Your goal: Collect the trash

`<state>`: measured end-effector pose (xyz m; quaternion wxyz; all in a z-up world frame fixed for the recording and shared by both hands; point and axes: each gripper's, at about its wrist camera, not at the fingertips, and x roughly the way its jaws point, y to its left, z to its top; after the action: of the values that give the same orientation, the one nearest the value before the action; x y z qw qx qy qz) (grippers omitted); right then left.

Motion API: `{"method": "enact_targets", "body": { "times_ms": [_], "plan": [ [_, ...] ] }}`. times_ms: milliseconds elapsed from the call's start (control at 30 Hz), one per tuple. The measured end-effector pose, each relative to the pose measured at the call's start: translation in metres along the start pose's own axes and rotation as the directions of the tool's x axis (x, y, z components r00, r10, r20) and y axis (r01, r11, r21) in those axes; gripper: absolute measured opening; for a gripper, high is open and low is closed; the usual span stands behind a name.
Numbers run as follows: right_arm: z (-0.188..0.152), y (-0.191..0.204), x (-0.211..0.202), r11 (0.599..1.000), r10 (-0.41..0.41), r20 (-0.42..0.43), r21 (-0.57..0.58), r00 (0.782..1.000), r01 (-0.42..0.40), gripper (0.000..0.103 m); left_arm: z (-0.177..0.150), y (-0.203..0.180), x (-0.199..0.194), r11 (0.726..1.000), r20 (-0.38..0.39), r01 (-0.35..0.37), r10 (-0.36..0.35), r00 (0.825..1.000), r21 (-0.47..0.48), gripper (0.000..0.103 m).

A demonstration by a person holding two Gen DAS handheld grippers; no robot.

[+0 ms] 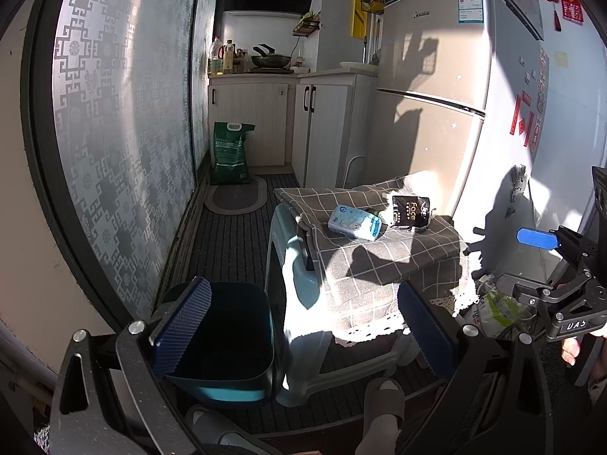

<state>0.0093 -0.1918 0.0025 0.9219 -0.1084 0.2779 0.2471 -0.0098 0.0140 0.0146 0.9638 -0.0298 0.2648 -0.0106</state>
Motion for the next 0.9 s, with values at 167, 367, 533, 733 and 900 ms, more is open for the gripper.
{"method": "enact_targets", "body": {
  "times_ms": [167,367,533,733,900],
  "plan": [
    [0.0,0.0,0.0,1.0,0.0,-0.001,0.001,1.0,0.0,0.1,-0.001,0.0,0.001,1.0,0.0,-0.003,0.003,1.0,0.004,0.101],
    [0.0,0.0,0.0,1.0,-0.001,0.0,-0.001,1.0,0.001,0.1,-0.001,0.0,0.001,1.0,-0.002,0.003,-0.003,1.0,0.005,0.101],
    [0.0,0.0,0.0,1.0,0.002,-0.002,0.001,1.0,-0.002,0.1,-0.002,-0.001,0.004,0.999,-0.012,0.035,-0.035,0.999,0.005,0.101],
    [-0.001,-0.005,-0.001,0.999,0.028,-0.004,0.016,1.0,-0.028,0.1,-0.002,-0.013,0.008,0.996,-0.016,0.065,-0.064,0.998,0.053,0.101],
    [0.001,-0.015,-0.005,0.998,0.042,-0.001,0.055,0.999,-0.042,0.1,0.003,-0.022,0.011,0.991,-0.027,0.116,-0.114,0.993,0.073,0.101]
  ]
}}
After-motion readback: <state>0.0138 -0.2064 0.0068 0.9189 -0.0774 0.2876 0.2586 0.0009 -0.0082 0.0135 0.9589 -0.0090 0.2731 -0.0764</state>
